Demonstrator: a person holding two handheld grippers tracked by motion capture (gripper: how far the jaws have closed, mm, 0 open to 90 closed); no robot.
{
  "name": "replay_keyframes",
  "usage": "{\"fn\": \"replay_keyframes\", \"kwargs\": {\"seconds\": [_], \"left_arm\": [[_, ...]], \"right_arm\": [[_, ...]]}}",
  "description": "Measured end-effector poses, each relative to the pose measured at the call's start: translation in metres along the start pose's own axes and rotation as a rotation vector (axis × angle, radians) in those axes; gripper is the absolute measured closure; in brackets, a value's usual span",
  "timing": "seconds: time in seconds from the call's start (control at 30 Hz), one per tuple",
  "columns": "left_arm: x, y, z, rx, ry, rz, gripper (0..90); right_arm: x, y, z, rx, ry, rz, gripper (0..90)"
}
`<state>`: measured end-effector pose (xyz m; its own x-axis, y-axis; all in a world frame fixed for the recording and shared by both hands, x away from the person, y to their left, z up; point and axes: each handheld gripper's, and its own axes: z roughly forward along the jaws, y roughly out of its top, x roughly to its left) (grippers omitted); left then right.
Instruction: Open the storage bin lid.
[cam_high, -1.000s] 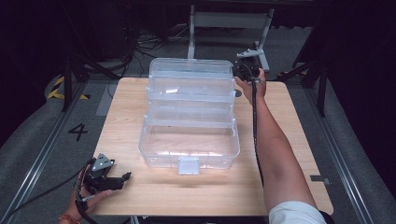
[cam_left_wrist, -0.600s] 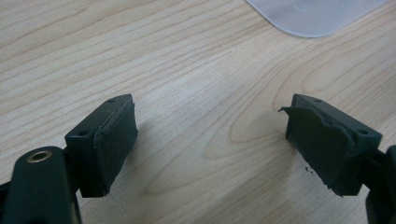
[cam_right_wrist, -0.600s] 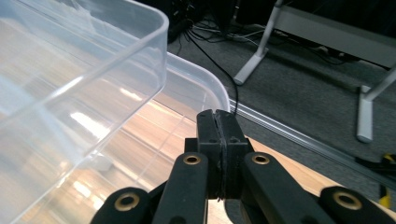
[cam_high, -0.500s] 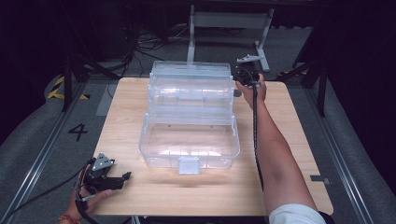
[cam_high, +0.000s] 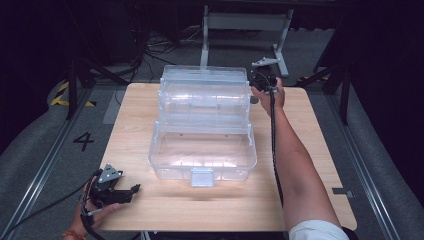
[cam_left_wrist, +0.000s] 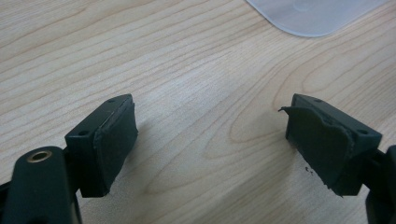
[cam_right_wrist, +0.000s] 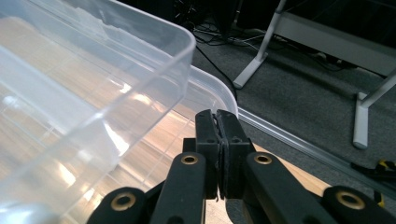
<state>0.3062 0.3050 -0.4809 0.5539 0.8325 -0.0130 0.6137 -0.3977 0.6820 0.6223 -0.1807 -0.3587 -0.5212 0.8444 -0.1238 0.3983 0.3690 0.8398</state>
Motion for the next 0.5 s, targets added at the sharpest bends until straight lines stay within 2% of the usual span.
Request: {"fn": "replay_keyframes", "kwargs": {"seconds": [0.4,0.43,0.5], "left_arm": [[0.000,-0.001,0.000,-0.011,0.007,0.003,16.8],[0.000,-0.001,-0.001,-0.006,0.010,0.003,16.8],[0.000,-0.001,-0.001,-0.006,0.009,0.003,16.8]], "right_arm": [[0.009,0.004,-0.018,-0.027,0.004,-0.038,88.4],[0.011,0.005,-0.024,-0.031,-0.001,-0.054,88.1],[0.012,0.005,-0.028,-0.038,0.001,-0.058,87.7]]}}
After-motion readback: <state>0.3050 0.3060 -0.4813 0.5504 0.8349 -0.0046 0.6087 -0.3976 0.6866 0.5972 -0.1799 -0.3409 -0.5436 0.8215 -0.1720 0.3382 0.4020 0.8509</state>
